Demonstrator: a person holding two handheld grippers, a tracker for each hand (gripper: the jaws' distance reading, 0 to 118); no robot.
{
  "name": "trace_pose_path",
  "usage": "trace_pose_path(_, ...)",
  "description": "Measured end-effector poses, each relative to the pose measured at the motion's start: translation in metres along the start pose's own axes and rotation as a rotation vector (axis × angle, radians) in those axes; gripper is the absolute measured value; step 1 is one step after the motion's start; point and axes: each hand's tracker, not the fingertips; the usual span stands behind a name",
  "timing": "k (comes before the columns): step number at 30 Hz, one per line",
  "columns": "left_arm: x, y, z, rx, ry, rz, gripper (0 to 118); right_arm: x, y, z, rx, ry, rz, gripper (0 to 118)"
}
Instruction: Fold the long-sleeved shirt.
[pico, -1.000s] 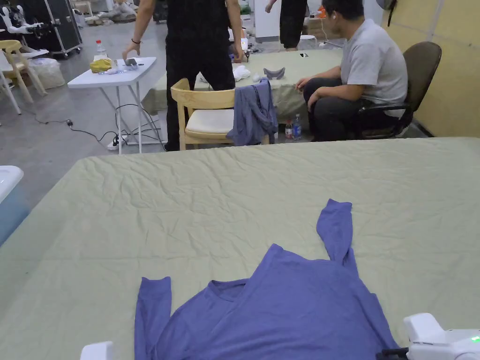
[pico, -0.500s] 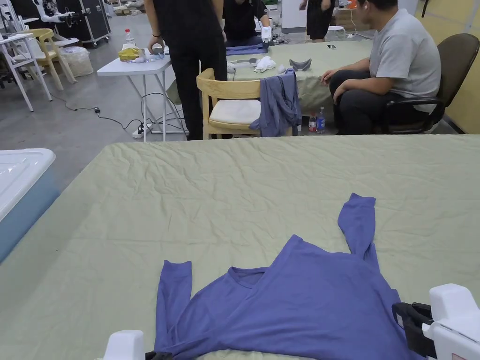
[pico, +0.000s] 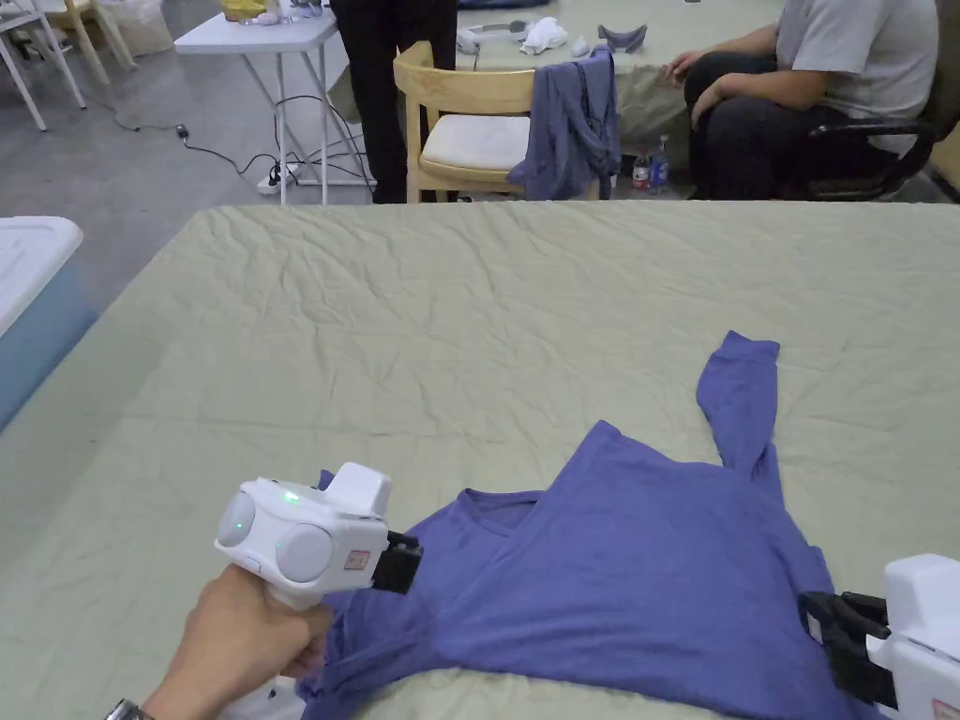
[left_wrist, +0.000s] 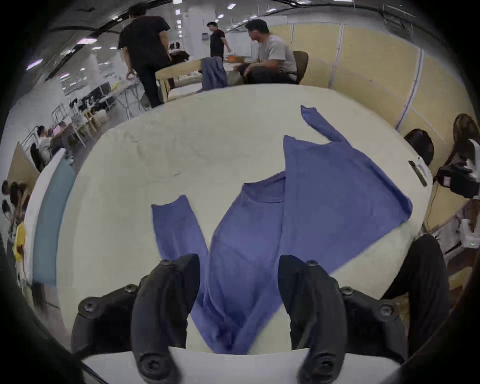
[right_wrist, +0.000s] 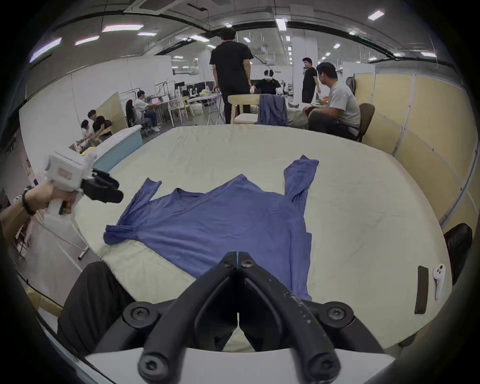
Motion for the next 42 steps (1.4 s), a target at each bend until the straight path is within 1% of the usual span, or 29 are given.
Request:
trace_pose_path(5, -0.013, 0.017, -0.064, -0.063, -0.013, -0.004, 62, 0.009, -0.001, -0.023, -0.057, -0.004, -0.020, 0)
trace_pose_path(9, -0.013, 0.020, -0.109, -0.122, -0.031, -0.036, 62, 0.014, -0.006, -0.041, -0.106, -0.009, -0.032, 0)
trace_pose_path(11, -0.007, 0.012, -0.124, -0.177, 0.022, -0.031, 61, 0.014, -0.008, -0.047, -0.125, -0.009, -0.029, 0)
trace_pose_path(12, -0.007, 0.007, -0.135, -0.206, 0.024, -0.012, 61, 0.015, -0.012, -0.050, -0.132, -0.008, -0.030, 0)
trace_pose_path(13, -0.008, 0.002, -0.135, -0.160, -0.018, 0.044, 62, 0.015, -0.014, -0.051, -0.139, -0.005, -0.033, 0)
trace_pose_path(14, -0.014, -0.001, -0.130, -0.123, -0.014, 0.078, 62, 0.015, -0.015, -0.053, -0.145, -0.003, -0.036, 0)
trace_pose_path(15, -0.014, 0.000, -0.128, -0.128, -0.015, 0.074, 62, 0.015, -0.016, -0.054, -0.145, -0.003, -0.038, 0)
trace_pose_path(17, -0.009, 0.000, -0.124, -0.131, -0.013, 0.051, 54, 0.016, -0.018, -0.056, -0.152, 0.001, -0.039, 0)
trace_pose_path(18, -0.017, -0.001, -0.125, -0.134, -0.007, 0.060, 45, 0.015, -0.018, -0.057, -0.153, 0.002, -0.039, 0)
trace_pose_path(20, -0.011, -0.002, -0.122, -0.130, 0.011, 0.085, 14, 0.014, -0.015, -0.058, -0.150, 0.002, -0.040, 0)
trace_pose_path(21, -0.008, -0.003, -0.123, -0.125, -0.008, 0.076, 5, 0.013, -0.013, -0.059, -0.144, 0.003, -0.041, 0)
trace_pose_path(22, -0.007, -0.004, -0.123, -0.130, -0.024, 0.062, 4, 0.012, -0.010, -0.059, -0.137, 0.007, -0.042, 0)
trace_pose_path(23, -0.004, -0.007, -0.124, -0.132, -0.001, 0.028, 4, 0.012, -0.005, -0.062, -0.132, 0.014, -0.038, 0)
trace_pose_path(24, -0.003, -0.009, -0.125, -0.126, -0.002, 0.016, 4, 0.011, 0.002, -0.065, -0.129, 0.018, -0.025, 0)
trace_pose_path(27, -0.014, -0.010, -0.138, -0.130, -0.009, 0.050, 4, 0.011, 0.035, -0.081, -0.099, 0.037, 0.026, 1)
trace_pose_path(28, -0.015, -0.011, -0.140, -0.132, -0.013, 0.056, 4, 0.013, 0.048, -0.088, -0.087, 0.045, 0.038, 6)
trace_pose_path(29, -0.017, -0.011, -0.142, -0.131, -0.014, 0.059, 4, 0.016, 0.066, -0.100, -0.075, 0.048, 0.066, 21)
trace_pose_path(30, -0.013, -0.011, -0.137, -0.130, -0.012, 0.057, 4, 0.017, 0.086, -0.115, -0.082, 0.030, 0.127, 45)
trace_pose_path(31, -0.012, -0.011, -0.138, -0.129, -0.011, 0.054, 4, 0.017, 0.100, -0.127, -0.099, 0.012, 0.164, 65)
trace_pose_path(32, -0.011, -0.012, -0.140, -0.129, -0.007, 0.049, 4, 0.017, 0.118, -0.145, -0.127, -0.008, 0.216, 65)
trace_pose_path(33, -0.011, -0.012, -0.141, -0.130, -0.005, 0.045, 4, 0.019, 0.136, -0.164, -0.136, 0.024, 0.274, 65)
trace_pose_path(35, -0.006, -0.010, -0.136, -0.132, -0.003, 0.046, 4, 0.017, 0.162, -0.198, -0.140, 0.046, 0.369, 65)
trace_pose_path(36, -0.007, -0.010, -0.137, -0.134, -0.008, 0.057, 4, 0.018, 0.176, -0.221, -0.164, 0.063, 0.395, 65)
trace_pose_path(39, -0.009, -0.009, -0.134, -0.137, -0.024, 0.078, 4, 0.017, 0.203, -0.280, -0.230, 0.124, 0.399, 65)
trace_pose_path(40, -0.009, -0.009, -0.135, -0.138, -0.028, 0.082, 4, 0.014, 0.208, -0.304, -0.254, 0.114, 0.415, 65)
trace_pose_path(42, -0.010, -0.008, -0.135, -0.138, -0.031, 0.081, 4, 0.008, 0.211, -0.337, -0.289, 0.132, 0.446, 65)
